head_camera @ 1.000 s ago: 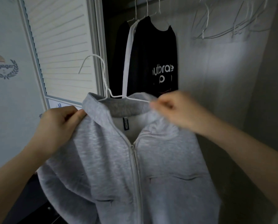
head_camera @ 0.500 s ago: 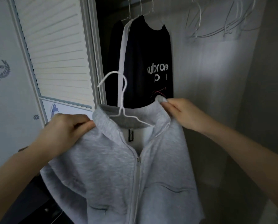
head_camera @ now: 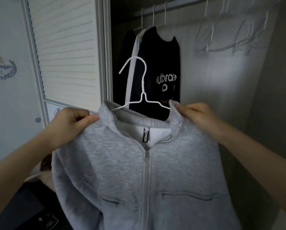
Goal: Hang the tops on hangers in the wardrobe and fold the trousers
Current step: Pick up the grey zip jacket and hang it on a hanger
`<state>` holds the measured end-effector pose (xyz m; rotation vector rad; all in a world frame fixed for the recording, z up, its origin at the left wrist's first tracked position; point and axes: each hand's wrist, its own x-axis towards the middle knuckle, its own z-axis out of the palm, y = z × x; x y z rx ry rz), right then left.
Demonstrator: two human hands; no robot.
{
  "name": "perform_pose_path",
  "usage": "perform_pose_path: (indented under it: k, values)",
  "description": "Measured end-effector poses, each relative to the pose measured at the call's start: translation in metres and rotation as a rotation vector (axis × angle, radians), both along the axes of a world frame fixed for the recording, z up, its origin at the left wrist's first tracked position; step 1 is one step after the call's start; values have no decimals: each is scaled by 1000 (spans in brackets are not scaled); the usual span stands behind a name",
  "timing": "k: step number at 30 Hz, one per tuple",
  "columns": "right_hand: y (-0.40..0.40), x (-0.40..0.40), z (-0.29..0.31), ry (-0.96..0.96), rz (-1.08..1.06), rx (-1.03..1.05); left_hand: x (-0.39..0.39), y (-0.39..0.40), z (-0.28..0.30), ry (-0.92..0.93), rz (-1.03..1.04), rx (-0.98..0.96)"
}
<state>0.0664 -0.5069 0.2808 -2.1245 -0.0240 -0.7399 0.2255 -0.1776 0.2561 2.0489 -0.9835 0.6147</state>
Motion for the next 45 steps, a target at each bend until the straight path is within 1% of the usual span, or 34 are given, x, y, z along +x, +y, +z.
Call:
perform_pose_path:
  k: [1, 3, 4, 5, 8, 10, 12, 13, 15, 16, 17, 19, 20, 21, 22, 23, 25, 26, 27, 29, 31, 33, 34, 36, 37, 38, 40, 41, 43, 45]
  values:
    - [-1, 0, 7, -8, -2, 9, 6, -3, 1, -46, 38, 15]
    - [1, -4, 21, -17, -5, 12, 17, -15, 2, -228, 177, 56]
    - [2, -8, 27, -17, -14, 11, 21, -22, 3, -315, 221, 59]
    - [2, -12, 35, -17, -35, 4, 26, -30, 7, -361, 231, 45]
    - [-1, -23, 53, -35, -201, 13, 35, -55, 19, -371, 186, 6]
    - [-2, -31, 66, -44, -359, 120, 40, -72, 30, -374, 197, 27]
    - [-2, -40, 79, -21, -465, 236, 44, -91, 44, -402, 234, 140]
    - [0, -46, 85, 9, -476, 284, 47, -101, 52, -405, 255, 213]
    - [5, -58, 98, 92, -411, 398, 54, -120, 68, -350, 238, 321]
    - [10, -64, 104, 150, -354, 443, 57, -129, 75, -271, 220, 347]
    - [13, -70, 110, 202, -288, 489, 59, -140, 82, -156, 190, 332]
    - [15, -83, 121, 229, -237, 552, 59, -164, 91, 132, 83, 170]
    - [16, -89, 128, 222, -249, 569, 58, -176, 95, 235, 37, 80]
    - [18, -96, 134, 204, -262, 578, 56, -189, 97, 274, 2, 34]
    - [20, -102, 141, 178, -276, 577, 55, -201, 99, 256, -26, 14]
    - [22, -107, 147, 155, -283, 573, 55, -208, 99, 191, -54, 31]
    - [26, -112, 160, 108, -299, 557, 52, -218, 100, -11, -143, 154]
    - [28, -112, 166, 91, -314, 554, 50, -220, 97, -74, -198, 218]
    - [32, -111, 172, 74, -337, 548, 50, -222, 95, -89, -256, 264]
    - [39, -103, 182, 58, -375, 539, 44, -224, 89, 20, -408, 317]
    - [44, -92, 189, 56, -403, 525, 30, -226, 83, 181, -629, 308]
    - [47, -79, 195, 51, -414, 531, 11, -224, 84, 257, -762, 184]
    - [47, -73, 197, 51, -413, 533, 0, -222, 86, 296, -808, 65]
    - [51, -56, 201, 66, -382, 542, -20, -212, 92, 377, -870, -177]
    - [54, -48, 202, 80, -362, 544, -27, -205, 95, 400, -893, -234]
    - [56, -40, 203, 91, -360, 535, -34, -198, 98, 399, -909, -227]
    - [61, -25, 204, 116, -379, 511, -41, -183, 98, 382, -930, -113]
    - [63, -17, 204, 116, -382, 509, -41, -176, 96, 410, -931, -84]
    - [64, -5, 205, 93, -378, 510, -42, -164, 93, 514, -936, -115]
    - [61, 11, 206, 50, -376, 513, -46, -153, 91, 555, -955, -178]
